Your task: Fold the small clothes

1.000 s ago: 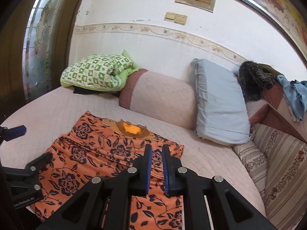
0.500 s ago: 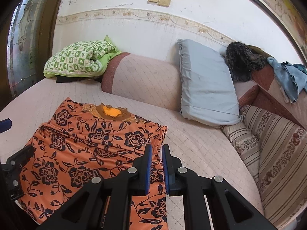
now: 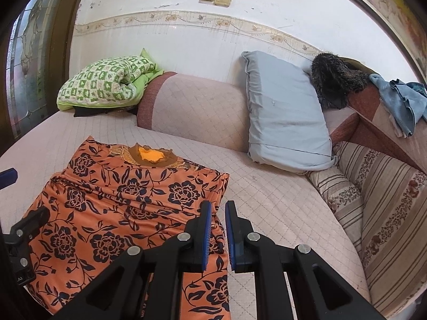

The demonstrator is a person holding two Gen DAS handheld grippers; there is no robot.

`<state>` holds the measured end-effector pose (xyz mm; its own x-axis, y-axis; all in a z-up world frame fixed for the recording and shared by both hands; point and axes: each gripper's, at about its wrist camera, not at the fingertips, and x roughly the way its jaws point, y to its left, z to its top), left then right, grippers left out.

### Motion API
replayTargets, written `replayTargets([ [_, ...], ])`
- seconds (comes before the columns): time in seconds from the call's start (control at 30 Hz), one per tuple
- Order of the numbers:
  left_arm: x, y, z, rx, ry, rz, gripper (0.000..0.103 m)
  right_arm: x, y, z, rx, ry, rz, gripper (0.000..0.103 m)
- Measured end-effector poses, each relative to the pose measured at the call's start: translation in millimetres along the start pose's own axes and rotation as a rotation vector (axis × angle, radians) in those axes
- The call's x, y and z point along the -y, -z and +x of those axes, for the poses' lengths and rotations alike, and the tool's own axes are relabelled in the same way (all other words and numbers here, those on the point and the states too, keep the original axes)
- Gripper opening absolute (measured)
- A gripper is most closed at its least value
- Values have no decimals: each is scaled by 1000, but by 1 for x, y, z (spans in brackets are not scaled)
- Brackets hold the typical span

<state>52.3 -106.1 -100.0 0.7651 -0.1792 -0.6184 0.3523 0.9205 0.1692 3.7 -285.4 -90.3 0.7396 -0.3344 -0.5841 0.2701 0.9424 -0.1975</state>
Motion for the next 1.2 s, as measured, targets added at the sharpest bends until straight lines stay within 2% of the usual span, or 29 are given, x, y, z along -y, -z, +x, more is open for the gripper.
replayTargets([
  [1.2,11,-5,-12,36,36,12,80,5,-5,-15,31,12,-6,13],
])
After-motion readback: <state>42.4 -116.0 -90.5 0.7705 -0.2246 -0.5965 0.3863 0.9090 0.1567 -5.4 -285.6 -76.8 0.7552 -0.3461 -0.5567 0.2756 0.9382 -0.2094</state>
